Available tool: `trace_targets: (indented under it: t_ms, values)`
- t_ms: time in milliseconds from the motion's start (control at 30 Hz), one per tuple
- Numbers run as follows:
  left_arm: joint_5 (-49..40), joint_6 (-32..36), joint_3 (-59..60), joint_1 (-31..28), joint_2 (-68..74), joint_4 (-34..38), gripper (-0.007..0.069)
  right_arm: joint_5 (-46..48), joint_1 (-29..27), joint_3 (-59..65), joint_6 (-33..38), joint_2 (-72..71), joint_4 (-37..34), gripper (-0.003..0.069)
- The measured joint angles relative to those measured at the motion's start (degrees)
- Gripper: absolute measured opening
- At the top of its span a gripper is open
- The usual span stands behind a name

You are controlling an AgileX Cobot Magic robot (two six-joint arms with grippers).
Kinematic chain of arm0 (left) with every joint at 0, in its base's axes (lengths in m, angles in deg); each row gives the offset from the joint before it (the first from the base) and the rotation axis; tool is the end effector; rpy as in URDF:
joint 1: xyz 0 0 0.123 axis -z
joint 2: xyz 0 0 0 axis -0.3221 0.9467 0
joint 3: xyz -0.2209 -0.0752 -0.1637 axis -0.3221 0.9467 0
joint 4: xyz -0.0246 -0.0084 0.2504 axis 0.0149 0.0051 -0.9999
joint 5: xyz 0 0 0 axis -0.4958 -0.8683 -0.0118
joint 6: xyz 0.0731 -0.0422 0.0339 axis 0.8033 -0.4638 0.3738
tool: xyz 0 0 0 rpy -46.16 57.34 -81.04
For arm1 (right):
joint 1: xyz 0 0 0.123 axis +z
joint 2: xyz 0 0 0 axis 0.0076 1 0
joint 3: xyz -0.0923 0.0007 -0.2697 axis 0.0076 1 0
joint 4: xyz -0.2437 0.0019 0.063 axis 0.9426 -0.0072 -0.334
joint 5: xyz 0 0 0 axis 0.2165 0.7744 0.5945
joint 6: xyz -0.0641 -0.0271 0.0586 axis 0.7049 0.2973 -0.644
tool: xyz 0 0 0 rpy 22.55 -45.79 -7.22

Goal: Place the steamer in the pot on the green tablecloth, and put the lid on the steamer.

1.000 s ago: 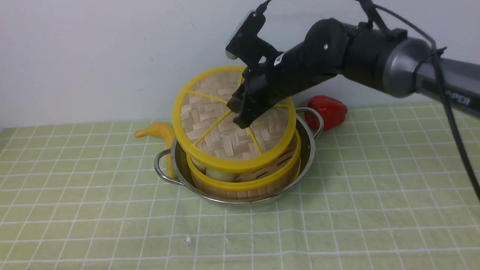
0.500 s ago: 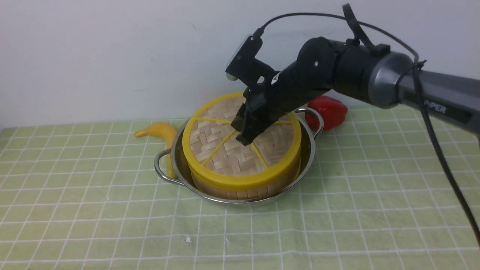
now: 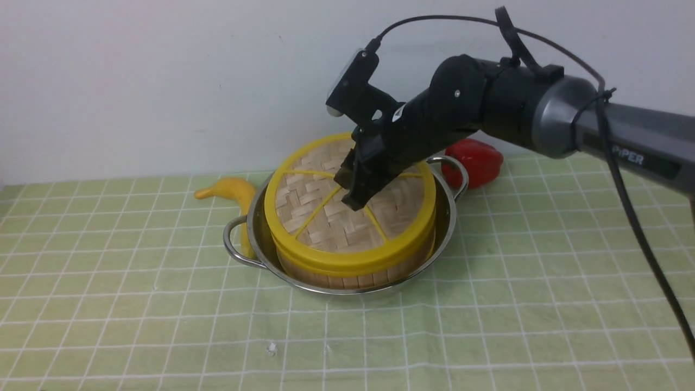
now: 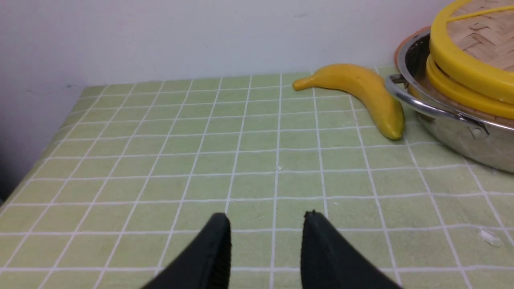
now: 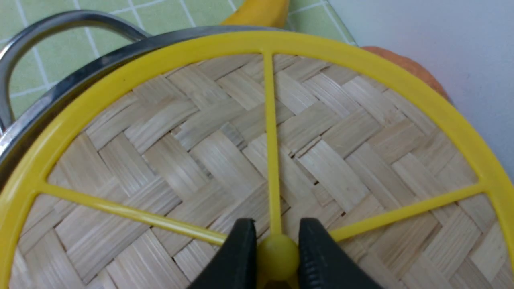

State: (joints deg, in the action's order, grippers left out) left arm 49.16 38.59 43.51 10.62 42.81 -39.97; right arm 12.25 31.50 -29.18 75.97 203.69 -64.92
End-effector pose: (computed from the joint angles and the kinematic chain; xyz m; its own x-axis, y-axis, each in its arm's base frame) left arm 0.0537 0.0031 0.1803 -0.2584 0.0505 -0.9647 -0.0723 0.9948 0.0715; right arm 0.4107 0.2778 0.2247 -0.3337 -0.6802 -0.6527 -0.8720 0.4858 -0.0605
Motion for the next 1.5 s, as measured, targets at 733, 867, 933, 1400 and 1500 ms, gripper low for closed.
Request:
trace_targets:
  t_ms: [733, 867, 933, 1400, 1500]
  values:
    - [0.0, 0.0, 0.0, 0.0, 0.0, 0.0, 0.0243, -2.2, 0.0, 0.0, 0.3, -0.3, 0.8, 0.0469]
    - [0.0, 0.0, 0.0, 0.0, 0.0, 0.0, 0.0243, -1.2, 0.0, 0.0, -3.4, -2.9, 4.4, 0.0548]
    - [0.0, 0.0, 0.0, 0.0, 0.0, 0.0, 0.0243, -0.5, 0.0, 0.0, -6.4, -5.2, 6.6, 0.0547]
    - [0.0, 0.0, 0.0, 0.0, 0.0, 0.0, 0.0243, 1.0, -0.9, -0.1, -22.9, -21.5, 8.7, -0.0014]
    - [0.0, 0.0, 0.0, 0.0, 0.0, 0.0, 0.0243, 1.1, -0.9, -0.1, -23.7, -21.9, 5.2, -0.0012]
